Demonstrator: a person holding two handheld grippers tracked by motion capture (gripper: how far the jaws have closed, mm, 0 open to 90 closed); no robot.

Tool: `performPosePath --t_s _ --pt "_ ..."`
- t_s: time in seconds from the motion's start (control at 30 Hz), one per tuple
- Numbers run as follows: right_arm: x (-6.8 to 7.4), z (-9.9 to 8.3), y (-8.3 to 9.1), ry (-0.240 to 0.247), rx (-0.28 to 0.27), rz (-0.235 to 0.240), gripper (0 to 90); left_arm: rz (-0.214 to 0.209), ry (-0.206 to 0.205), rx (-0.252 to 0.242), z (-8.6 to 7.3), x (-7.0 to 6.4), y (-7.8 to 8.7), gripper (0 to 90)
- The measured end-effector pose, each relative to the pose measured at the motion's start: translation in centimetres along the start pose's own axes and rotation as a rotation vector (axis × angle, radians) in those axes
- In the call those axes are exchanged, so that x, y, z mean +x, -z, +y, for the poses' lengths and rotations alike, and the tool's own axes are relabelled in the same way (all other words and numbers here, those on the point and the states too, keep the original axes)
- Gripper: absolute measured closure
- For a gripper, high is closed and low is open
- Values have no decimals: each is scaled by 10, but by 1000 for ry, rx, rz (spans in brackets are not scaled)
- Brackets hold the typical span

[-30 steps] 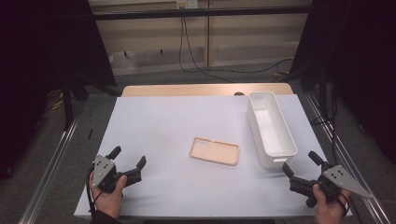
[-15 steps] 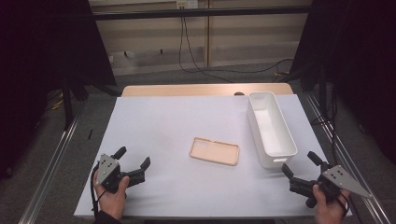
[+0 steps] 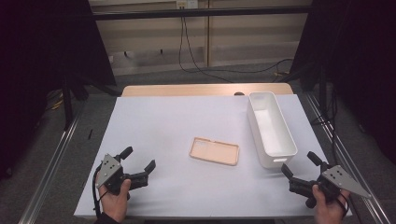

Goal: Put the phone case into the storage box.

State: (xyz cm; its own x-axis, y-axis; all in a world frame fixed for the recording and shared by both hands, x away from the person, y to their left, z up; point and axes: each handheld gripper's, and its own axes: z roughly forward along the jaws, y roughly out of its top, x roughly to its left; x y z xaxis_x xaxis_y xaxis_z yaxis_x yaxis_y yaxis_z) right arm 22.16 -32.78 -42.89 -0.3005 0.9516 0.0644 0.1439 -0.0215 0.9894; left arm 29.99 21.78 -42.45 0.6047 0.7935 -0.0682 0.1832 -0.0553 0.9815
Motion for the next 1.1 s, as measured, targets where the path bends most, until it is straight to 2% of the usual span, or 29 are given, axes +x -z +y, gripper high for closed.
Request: performPosePath --t_s 0.07,0.13,0.17,0.3,0.43,0.5,0.53,0.57,0.6,0.67,0.73,0.8,0.97,1.03,1.1 --pt "0 0 0 0 7 1 0 -2 -17 17 0 -1 -1 29" --pt "1 0 -1 -3 8 2 0 -28 -5 33 0 -3 -1 29" --pt "1 0 -1 -4 8 0 0 -36 1 34 0 -5 -1 29" --pt "3 1 -2 0 11 3 0 -36 -21 29 3 -8 -3 29" --pt "3 0 -2 1 15 3 0 -40 -22 22 7 -12 -11 29" --pt "2 0 -1 -1 12 3 0 -41 -35 22 8 -13 -15 24" --pt "1 0 -1 -3 11 2 0 -73 -56 8 7 -13 -23 8" --pt "2 0 -1 -6 11 1 0 -78 -86 13 5 -12 -27 12" --pt "2 0 -1 -5 11 3 0 -67 -97 22 5 -12 -30 20" --pt "2 0 -1 -1 11 7 0 -64 -59 24 4 -11 -36 15" --pt "3 0 0 -2 9 7 0 -69 -66 13 4 -12 -38 12" --pt "2 1 0 -3 5 8 0 -54 -80 12 4 -13 -41 9" --pt "2 1 0 -1 8 8 0 -54 -66 13 3 -10 -50 15" --pt "2 1 0 0 6 9 0 -46 -68 13 3 -9 -51 15" --pt "2 0 0 -1 8 10 0 -26 -51 7 7 -8 -55 16"
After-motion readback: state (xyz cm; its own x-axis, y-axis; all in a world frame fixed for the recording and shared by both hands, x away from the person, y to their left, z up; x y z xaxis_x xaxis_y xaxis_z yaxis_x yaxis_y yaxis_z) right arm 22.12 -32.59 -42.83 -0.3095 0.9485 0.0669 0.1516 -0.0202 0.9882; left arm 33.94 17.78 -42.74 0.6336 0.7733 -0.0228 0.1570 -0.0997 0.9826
